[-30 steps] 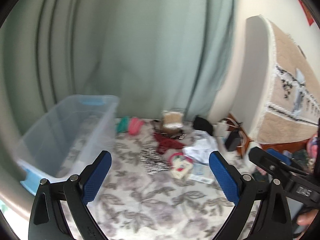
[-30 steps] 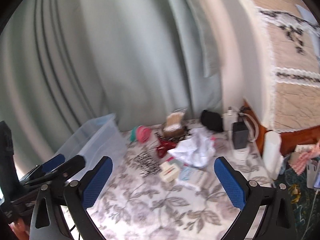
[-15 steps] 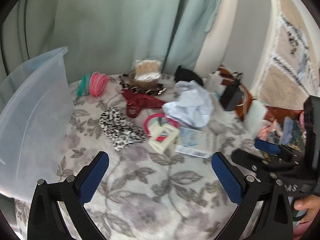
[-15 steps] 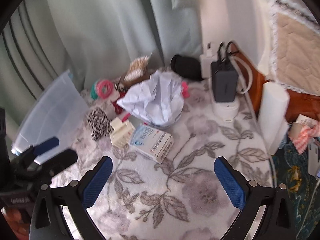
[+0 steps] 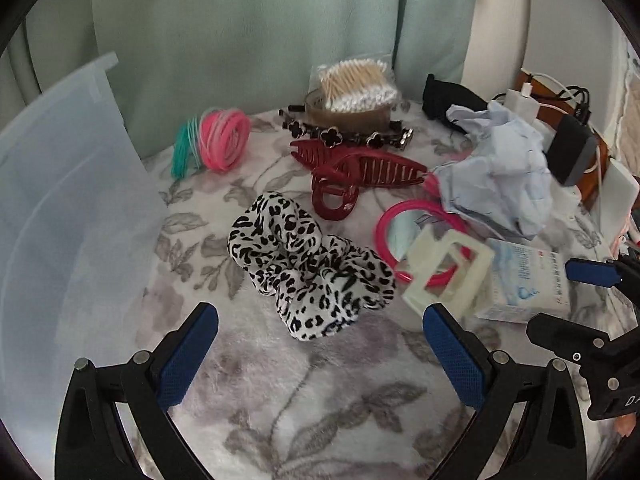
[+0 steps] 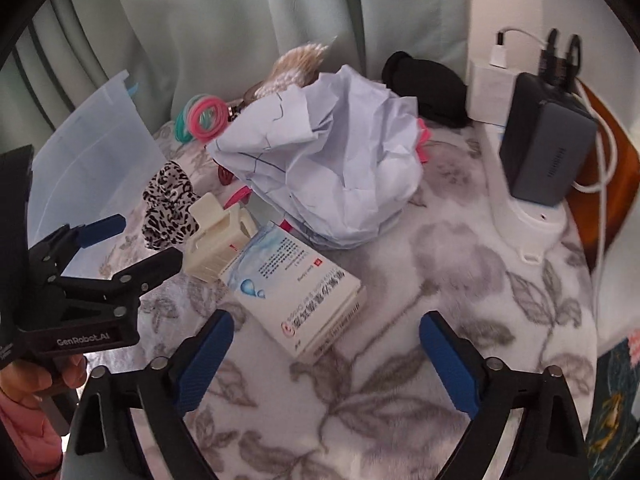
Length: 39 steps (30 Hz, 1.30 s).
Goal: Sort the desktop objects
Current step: 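Grasp the leopard scrunchie with the left tool while the right tool grasps the white medicine box, then carry scrunchie and medicine box to the clear bin and release both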
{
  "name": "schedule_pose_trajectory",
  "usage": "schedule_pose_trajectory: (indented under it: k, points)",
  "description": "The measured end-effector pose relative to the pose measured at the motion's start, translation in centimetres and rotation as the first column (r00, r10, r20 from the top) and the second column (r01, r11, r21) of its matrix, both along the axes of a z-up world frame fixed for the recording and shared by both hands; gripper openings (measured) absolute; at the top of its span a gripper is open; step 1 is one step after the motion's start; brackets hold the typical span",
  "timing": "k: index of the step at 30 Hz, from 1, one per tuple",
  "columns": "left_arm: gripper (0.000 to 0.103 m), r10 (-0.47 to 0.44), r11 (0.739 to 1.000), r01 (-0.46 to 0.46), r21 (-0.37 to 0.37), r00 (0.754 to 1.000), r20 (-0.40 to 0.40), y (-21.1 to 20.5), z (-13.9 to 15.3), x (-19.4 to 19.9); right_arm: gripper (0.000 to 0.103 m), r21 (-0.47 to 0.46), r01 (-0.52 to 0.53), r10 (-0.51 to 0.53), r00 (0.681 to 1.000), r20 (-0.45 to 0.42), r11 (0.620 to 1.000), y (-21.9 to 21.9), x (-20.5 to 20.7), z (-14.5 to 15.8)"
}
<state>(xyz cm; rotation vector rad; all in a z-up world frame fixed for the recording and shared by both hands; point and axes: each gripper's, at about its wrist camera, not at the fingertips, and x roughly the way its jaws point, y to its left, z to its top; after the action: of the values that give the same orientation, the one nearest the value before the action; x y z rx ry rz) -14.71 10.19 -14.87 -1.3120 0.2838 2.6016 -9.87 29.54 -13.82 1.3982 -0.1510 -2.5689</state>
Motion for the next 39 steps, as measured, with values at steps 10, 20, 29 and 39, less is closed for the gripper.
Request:
schedule_pose_trajectory:
  k: [10, 20, 29, 39]
  points:
    - [0.072, -0.021, 1.000, 0.021, 0.009, 1.000, 0.014, -0.7, -1.2, -1.6, 0.084, 0.041, -0.030, 0.031, 0.999, -0.022, 0.999, -0.5, -0.3, -0.3]
    - [0.030, 0.009, 0.998, -0.011, 0.069, 0.999, 0.035, -1.5, -1.1, -2.0, 0.065, 0.013, 0.006, -0.005, 1.000, -0.028, 1.000, 0.0, 0.8, 0.5]
    - [0.015, 0.056, 0.990, -0.064, 0.124, 0.996, 0.063, -2.8, -0.6, -0.5, 0.057, -0.059, 0.083, -0.083, 0.997, -0.006, 0.995, 0.5, 3.3, 1.0]
    - [0.014, 0.041, 0.975, -0.049, 0.219, 0.998, 0.041, -3.5, 1.7, 3.4, 0.056, -0.151, 0.140, -0.138, 0.990, 0.026, 0.978, 0.7, 7.5, 2.8]
